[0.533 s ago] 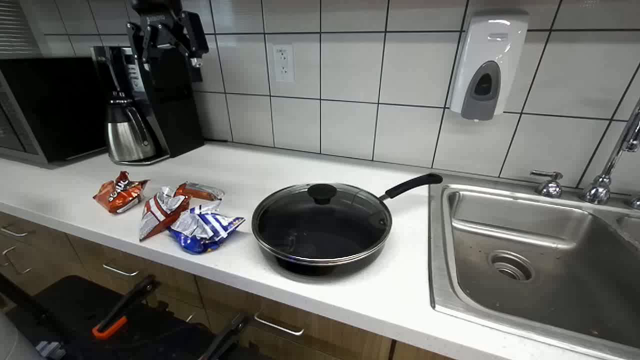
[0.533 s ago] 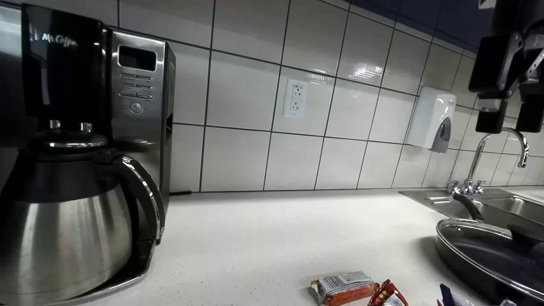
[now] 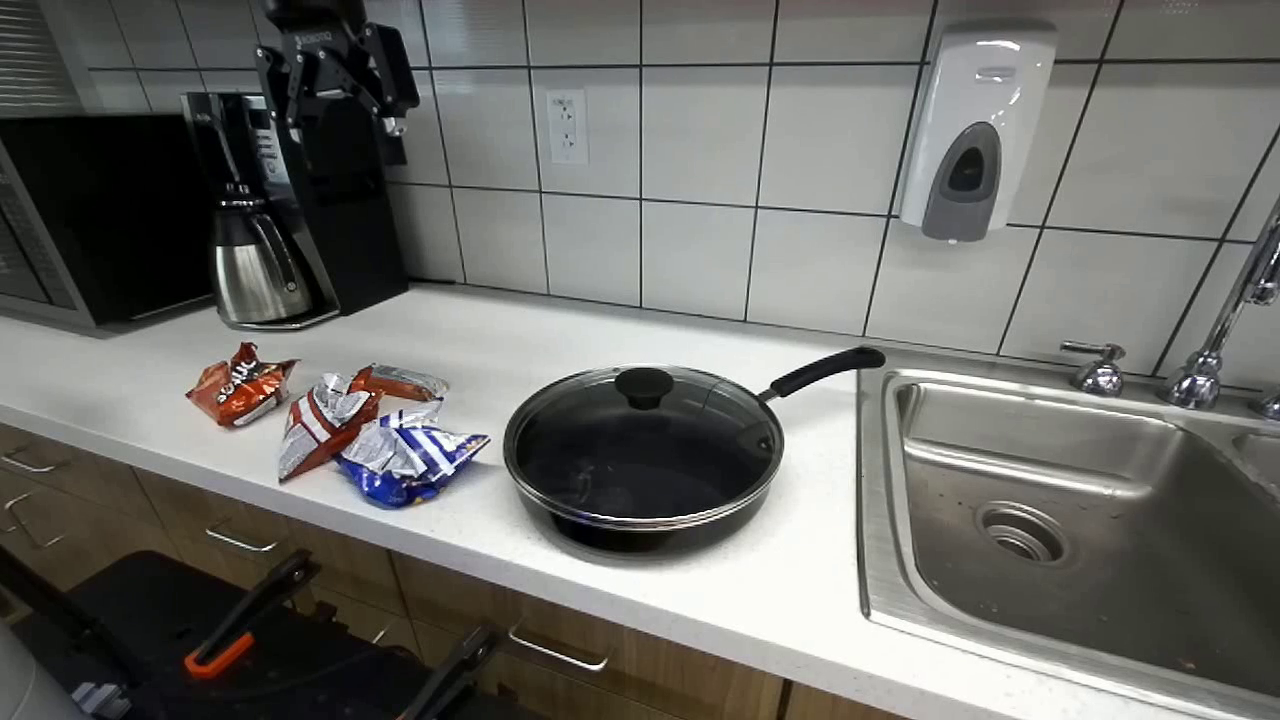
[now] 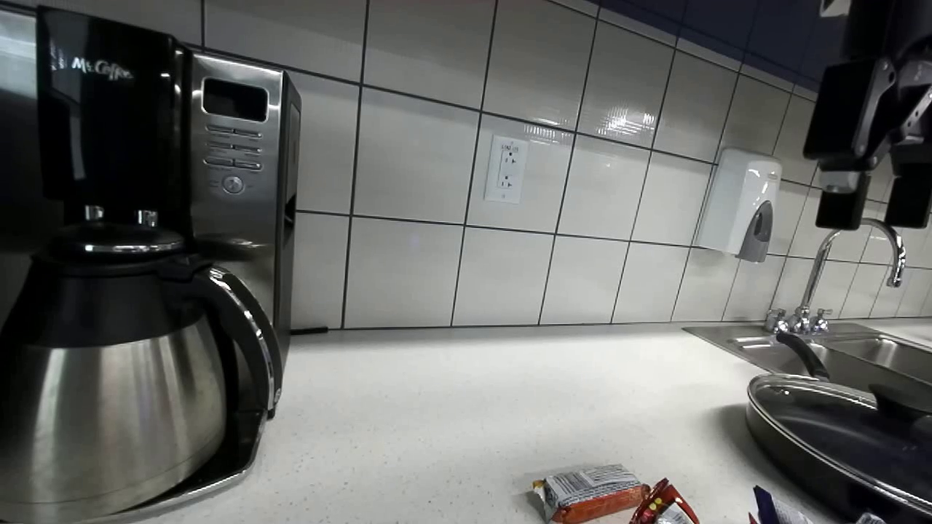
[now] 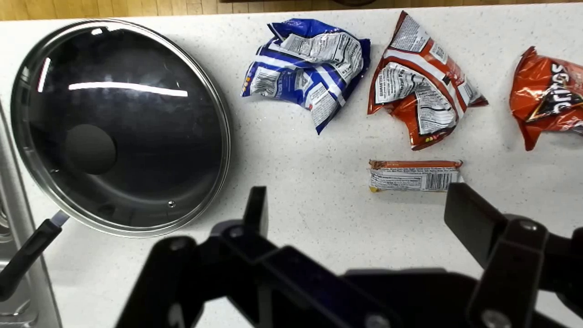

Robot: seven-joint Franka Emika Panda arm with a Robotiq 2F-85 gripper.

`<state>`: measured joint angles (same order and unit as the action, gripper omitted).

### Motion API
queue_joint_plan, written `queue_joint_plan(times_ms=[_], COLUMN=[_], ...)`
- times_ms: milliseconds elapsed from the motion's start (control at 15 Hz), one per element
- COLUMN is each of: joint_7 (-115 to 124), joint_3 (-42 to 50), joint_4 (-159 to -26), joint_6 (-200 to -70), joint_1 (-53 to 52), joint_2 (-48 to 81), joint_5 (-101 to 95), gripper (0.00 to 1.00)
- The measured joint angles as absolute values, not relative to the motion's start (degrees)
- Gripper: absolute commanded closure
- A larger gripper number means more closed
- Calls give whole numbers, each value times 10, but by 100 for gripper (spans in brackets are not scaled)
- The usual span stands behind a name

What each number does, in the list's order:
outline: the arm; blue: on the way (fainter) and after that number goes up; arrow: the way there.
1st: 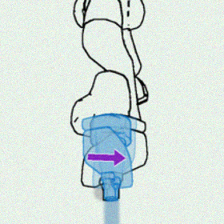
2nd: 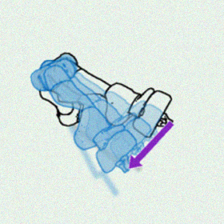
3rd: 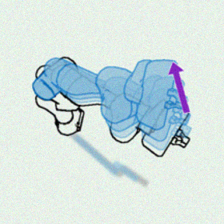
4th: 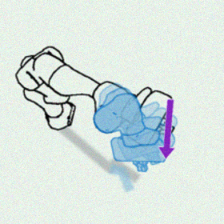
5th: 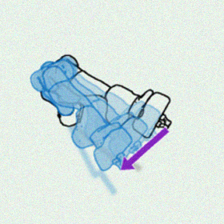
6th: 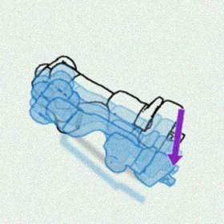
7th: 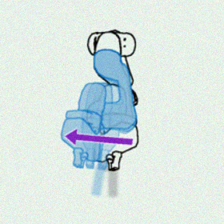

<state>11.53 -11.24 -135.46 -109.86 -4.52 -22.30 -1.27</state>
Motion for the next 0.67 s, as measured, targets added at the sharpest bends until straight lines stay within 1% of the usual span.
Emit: queue_joint_plan(times_ms=[400,667], joint_7=[115,115], joint_3=[-93,-66], joint_4=[-1365,-1391], joint_6=[-1107,-1141], joint_1=[-42,-34], joint_2=[-225,-233], joint_5=[-36,-44], gripper=[0,0])
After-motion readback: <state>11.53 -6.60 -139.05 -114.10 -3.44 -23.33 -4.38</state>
